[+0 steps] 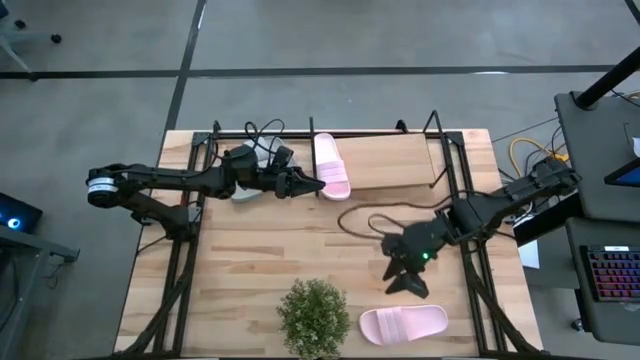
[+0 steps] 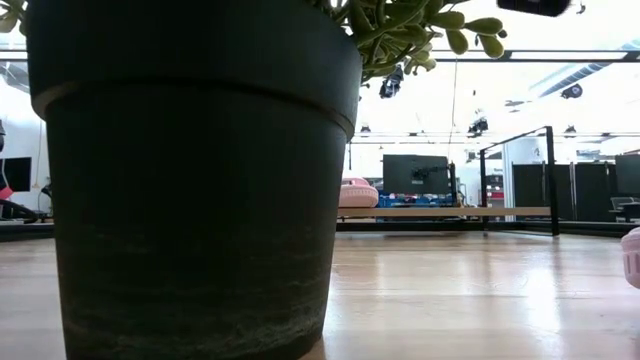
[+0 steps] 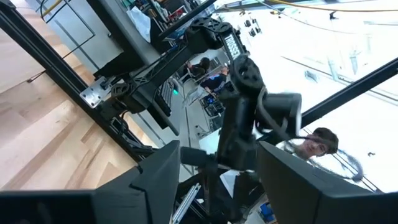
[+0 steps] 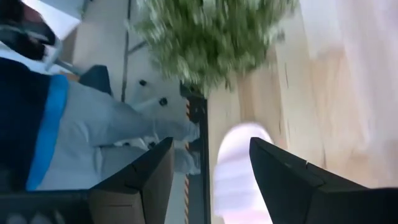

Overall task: Pick and place slides into the shelf
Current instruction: Put the pink slipper on the shelf

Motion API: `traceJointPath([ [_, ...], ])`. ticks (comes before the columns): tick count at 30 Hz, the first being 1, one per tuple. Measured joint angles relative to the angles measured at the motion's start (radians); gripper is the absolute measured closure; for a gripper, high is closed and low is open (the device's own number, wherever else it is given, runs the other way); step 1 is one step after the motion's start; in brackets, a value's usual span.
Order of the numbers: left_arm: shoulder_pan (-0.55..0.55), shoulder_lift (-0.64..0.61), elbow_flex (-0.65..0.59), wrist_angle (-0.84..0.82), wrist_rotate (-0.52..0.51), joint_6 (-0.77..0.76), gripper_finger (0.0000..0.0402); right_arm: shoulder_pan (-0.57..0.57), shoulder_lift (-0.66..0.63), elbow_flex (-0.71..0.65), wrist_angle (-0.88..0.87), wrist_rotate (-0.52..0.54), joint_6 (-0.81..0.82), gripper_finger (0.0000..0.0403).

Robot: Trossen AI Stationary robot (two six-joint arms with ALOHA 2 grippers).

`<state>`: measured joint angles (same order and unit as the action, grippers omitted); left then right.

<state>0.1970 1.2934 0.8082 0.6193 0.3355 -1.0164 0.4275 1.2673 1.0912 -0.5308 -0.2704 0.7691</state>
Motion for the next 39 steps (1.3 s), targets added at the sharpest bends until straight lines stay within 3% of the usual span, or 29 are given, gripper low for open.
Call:
traceJointPath([
  [11,0.000,0.000,-0.001,0.000,0.001,0.001,0.0204,0.123,-0.058,-0.211,0.225,0.129,0.267,0.0202],
  [29,0.000,-0.002,-0.002,0.001,0.005,-0.023,0.0204,0.309,-0.061,-0.328,0.240,0.276,0.528,0.0202],
  [39,0.000,-0.003,0.003,0.001,0.015,-0.026,0.0204,0.386,-0.060,-0.441,0.348,0.327,0.675,0.0202],
])
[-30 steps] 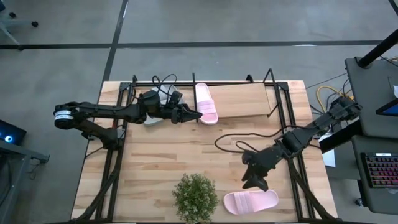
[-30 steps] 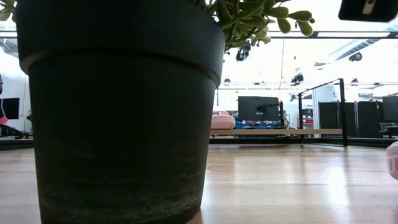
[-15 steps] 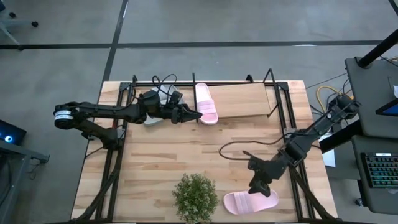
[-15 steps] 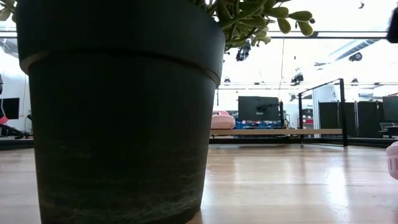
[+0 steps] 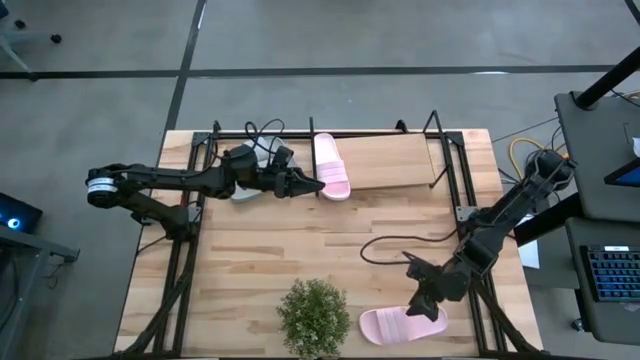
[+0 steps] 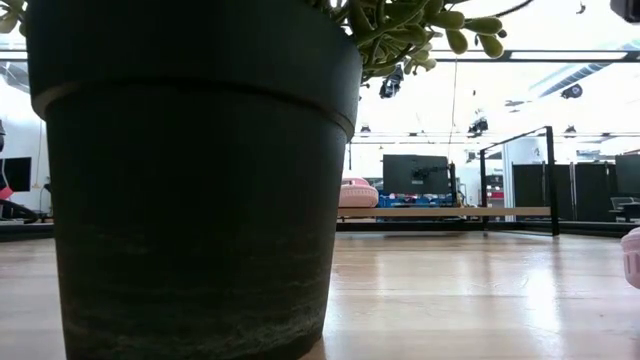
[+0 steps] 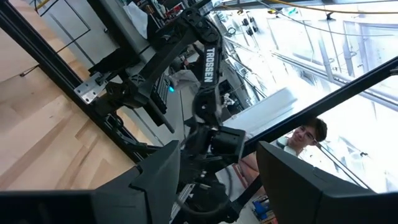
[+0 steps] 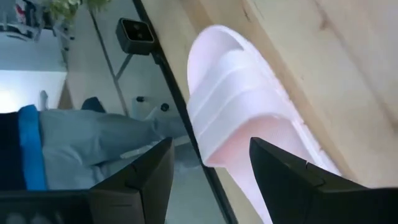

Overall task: Pick and place slides into the shelf
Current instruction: Put the pink slipper on the shelf

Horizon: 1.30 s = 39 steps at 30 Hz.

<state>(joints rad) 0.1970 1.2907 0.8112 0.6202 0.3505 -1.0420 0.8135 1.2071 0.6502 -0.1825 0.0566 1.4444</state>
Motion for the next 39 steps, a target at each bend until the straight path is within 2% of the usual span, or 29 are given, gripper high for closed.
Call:
traceJointPath([
  [5,0.000,0.000,0.000,-0.001,0.006,-0.005,0.0204,0.018,0.001,-0.070,0.128,0.024,0.061,0.0202],
  [12,0.001,0.000,0.000,0.000,0.007,-0.021,0.0204,0.030,0.022,-0.076,0.139,0.027,0.093,0.0202],
  [28,0.016,0.000,0.000,0.000,0.019,-0.025,0.0204,0.044,0.298,-0.069,0.488,-0.001,0.129,0.0202],
  [34,0.020,0.000,0.004,-0.001,0.036,-0.027,0.0204,0.044,0.335,-0.069,0.514,-0.004,0.130,0.0203],
  [36,0.020,0.000,0.005,0.000,0.038,-0.027,0.0204,0.044,0.329,-0.069,0.515,-0.004,0.121,0.0211],
  [39,0.020,0.000,0.005,0.000,0.038,-0.027,0.0204,0.042,0.313,-0.069,0.502,-0.005,0.096,0.0243],
])
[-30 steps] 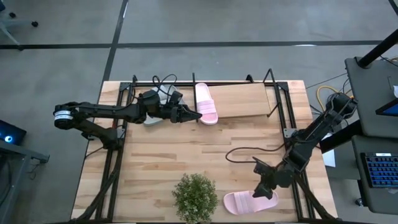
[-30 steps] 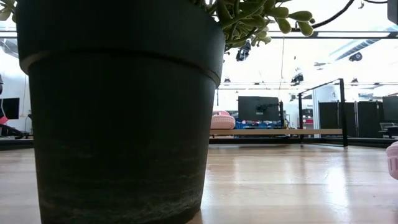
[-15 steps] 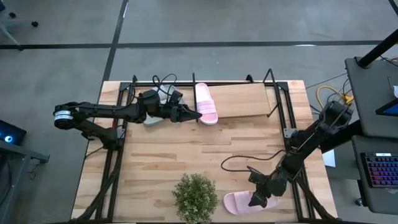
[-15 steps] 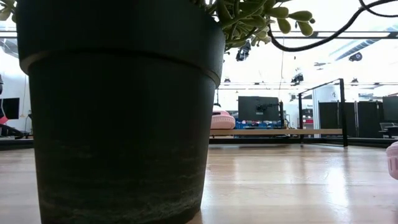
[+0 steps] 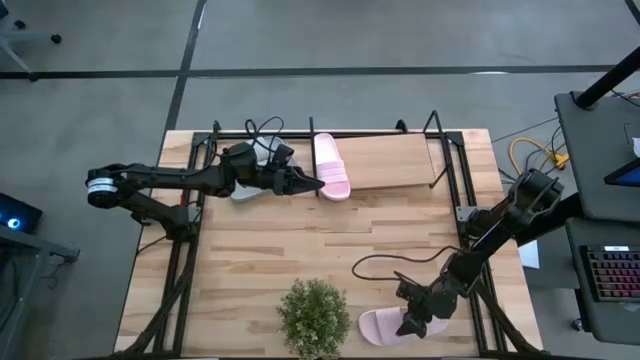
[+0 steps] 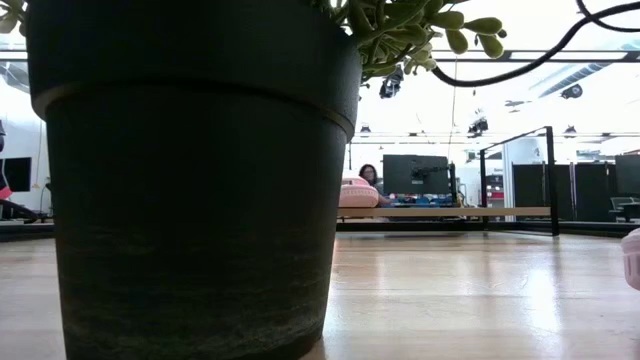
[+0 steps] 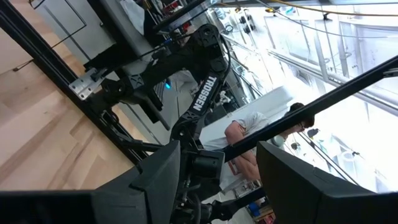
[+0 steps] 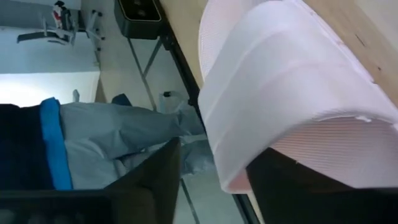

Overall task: Pick and place slides into the shelf
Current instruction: Put the pink slipper on the shelf

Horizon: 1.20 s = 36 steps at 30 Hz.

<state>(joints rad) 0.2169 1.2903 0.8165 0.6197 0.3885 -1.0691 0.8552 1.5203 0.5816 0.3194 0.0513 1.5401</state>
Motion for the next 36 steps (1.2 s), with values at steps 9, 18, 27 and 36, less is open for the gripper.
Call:
traceJointPath([
  [9,0.000,0.000,0.002,0.000,0.000,0.000,0.0204,0.000,0.000,0.000,0.000,-0.033,-0.031,0.0379],
  [18,0.005,-0.005,0.001,-0.001,0.001,0.000,0.0204,-0.012,-0.002,0.000,-0.001,-0.070,-0.066,0.0392],
  [27,0.006,-0.005,0.000,0.000,0.004,0.000,0.0204,-0.059,-0.134,0.000,-0.219,-0.181,-0.168,0.0393],
  [36,0.006,-0.005,-0.002,0.000,0.004,0.002,0.0204,-0.123,-0.400,0.000,-0.486,-0.210,-0.250,0.0394],
])
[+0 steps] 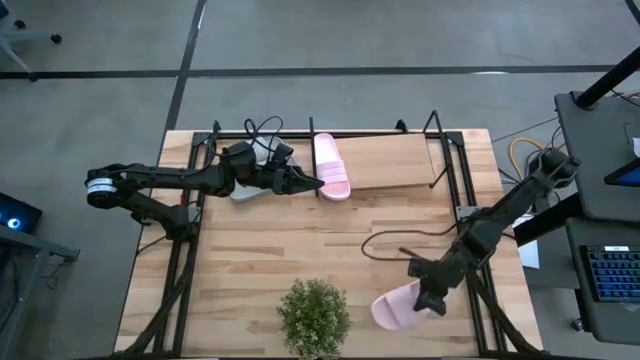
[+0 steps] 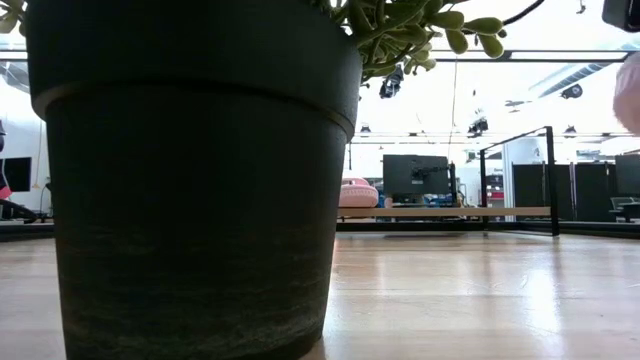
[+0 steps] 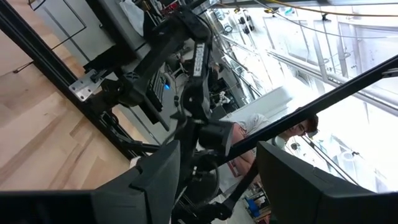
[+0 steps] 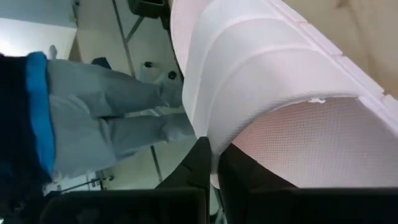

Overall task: Pick and place slides into the shelf
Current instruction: Put the pink slipper on the shelf

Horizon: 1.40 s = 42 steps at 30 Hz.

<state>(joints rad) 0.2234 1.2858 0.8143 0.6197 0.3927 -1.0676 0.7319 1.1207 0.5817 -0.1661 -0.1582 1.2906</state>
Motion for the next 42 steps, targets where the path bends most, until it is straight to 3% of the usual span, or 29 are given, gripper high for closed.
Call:
traceJointPath([
  [5,0.003,0.006,-0.002,-0.002,0.000,0.001,0.0204,-0.029,-0.098,0.074,-0.241,-0.064,-0.071,0.0394],
  [12,0.005,0.023,-0.002,-0.005,0.000,0.005,0.0204,-0.113,-0.124,0.285,-0.586,-0.132,-0.235,0.0394],
  [25,-0.001,0.073,0.000,-0.009,0.079,-0.027,0.0204,-0.287,-0.001,0.697,-1.058,-0.186,-0.542,0.0394],
  [32,-0.025,0.071,0.002,-0.004,0.092,-0.055,0.0204,-0.374,0.082,0.861,-1.195,-0.197,-0.691,0.0394],
  [42,-0.106,0.075,0.004,-0.003,0.062,-0.099,0.0204,-0.458,0.177,0.972,-1.283,-0.241,-0.843,0.0394],
])
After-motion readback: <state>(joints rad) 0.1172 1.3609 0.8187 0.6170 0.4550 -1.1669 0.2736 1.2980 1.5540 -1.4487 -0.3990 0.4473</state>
